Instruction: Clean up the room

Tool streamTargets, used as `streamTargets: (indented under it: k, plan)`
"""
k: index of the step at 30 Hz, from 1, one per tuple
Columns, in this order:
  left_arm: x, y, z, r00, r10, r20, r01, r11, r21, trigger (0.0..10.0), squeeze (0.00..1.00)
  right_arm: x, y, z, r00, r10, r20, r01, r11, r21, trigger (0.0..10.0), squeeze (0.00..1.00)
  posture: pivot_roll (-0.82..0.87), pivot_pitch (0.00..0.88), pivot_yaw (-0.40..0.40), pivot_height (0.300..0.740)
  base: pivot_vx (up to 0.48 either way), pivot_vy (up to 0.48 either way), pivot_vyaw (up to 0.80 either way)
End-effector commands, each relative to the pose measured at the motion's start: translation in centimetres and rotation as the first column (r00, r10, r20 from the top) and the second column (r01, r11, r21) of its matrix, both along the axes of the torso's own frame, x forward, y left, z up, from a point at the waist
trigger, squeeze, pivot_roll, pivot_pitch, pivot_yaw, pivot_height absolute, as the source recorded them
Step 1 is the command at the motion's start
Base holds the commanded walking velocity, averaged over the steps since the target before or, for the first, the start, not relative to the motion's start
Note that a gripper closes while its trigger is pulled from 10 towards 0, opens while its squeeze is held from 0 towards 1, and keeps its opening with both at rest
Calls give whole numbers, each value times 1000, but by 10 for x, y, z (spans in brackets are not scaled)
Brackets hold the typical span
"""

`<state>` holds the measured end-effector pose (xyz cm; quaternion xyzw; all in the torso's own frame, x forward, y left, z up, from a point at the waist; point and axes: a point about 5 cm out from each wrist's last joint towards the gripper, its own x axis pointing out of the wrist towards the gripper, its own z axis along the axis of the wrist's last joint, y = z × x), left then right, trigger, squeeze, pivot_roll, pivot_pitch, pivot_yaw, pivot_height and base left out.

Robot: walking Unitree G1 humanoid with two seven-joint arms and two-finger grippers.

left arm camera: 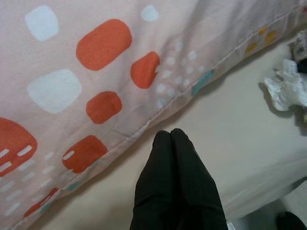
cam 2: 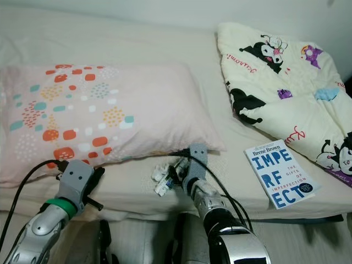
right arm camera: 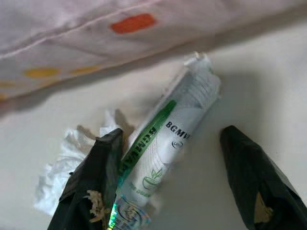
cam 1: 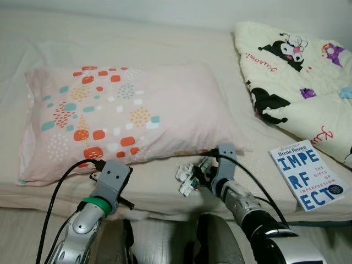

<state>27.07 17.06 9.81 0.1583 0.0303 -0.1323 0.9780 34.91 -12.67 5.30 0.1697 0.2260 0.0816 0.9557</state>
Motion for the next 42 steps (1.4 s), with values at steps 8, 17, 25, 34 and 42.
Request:
streamTargets:
  k: [8,17,25,34,42]
  plan:
    - [-9,-3,-3,999,-8,-44,8,1000,-2,10000,0,-6,2,-11,991,-59,-116,66,996,56,10000,0,158,304,-54,601,0,0,0]
    - [-24,-8,6,999,-22,-42,21,1000,-23,10000,0,-16,-8,-24,975,70,-209,-88,993,-80,0,0,168,318,-69,601,0,0,0]
    - [-29,-18,8,994,-96,-46,96,995,-12,10000,0,-17,-13,-24,979,81,-188,-97,992,-78,0,0,168,318,-69,601,0,0,0]
    - [-17,-24,21,973,-215,-83,211,976,-52,10000,0,4,-39,17,984,20,177,-13,999,-40,0,0,89,295,-54,601,0,0,0]
    - [11,-57,16,954,-286,-92,282,958,-57,10000,0,-55,-57,39,869,10,496,5,1000,-28,10000,0,-50,270,-22,601,0,0,0]
